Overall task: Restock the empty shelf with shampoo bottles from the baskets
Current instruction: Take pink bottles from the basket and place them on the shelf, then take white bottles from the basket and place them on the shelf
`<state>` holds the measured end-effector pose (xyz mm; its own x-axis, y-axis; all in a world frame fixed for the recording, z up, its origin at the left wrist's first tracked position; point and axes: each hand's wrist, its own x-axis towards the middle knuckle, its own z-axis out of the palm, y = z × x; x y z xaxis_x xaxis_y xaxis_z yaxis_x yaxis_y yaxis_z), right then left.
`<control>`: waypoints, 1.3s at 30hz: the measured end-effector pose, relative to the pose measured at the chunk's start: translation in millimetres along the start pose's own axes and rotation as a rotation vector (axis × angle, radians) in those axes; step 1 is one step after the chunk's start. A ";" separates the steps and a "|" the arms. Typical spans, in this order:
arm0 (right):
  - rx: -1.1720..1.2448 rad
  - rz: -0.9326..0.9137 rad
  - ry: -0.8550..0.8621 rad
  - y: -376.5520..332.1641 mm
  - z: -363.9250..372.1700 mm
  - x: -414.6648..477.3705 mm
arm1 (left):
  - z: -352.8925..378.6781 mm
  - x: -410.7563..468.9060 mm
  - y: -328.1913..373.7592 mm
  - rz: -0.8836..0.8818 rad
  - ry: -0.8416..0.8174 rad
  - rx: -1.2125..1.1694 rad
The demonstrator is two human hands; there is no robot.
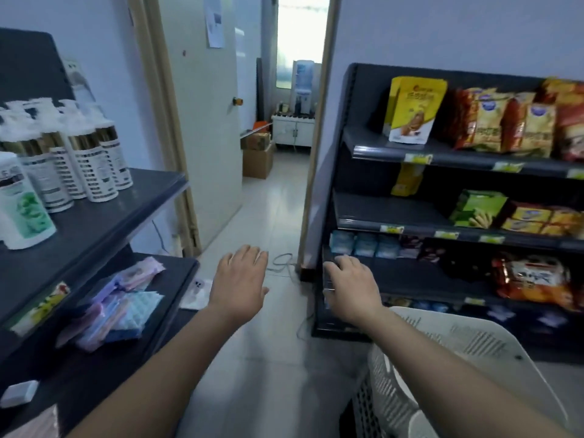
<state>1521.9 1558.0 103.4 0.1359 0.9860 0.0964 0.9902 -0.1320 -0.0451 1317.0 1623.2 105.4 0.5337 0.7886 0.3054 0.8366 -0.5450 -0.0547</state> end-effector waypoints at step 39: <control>0.267 1.206 -0.450 268.6 143.1 -346.8 | 174.9 -45.9 467.6 1.206 -0.327 -0.325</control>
<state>1736.3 1195.1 -84.4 0.8511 0.2175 -0.4778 0.2112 -0.9751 -0.0677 1705.3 1382.0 -100.5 0.9706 -0.2395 -0.0229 -0.2354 -0.9650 0.1153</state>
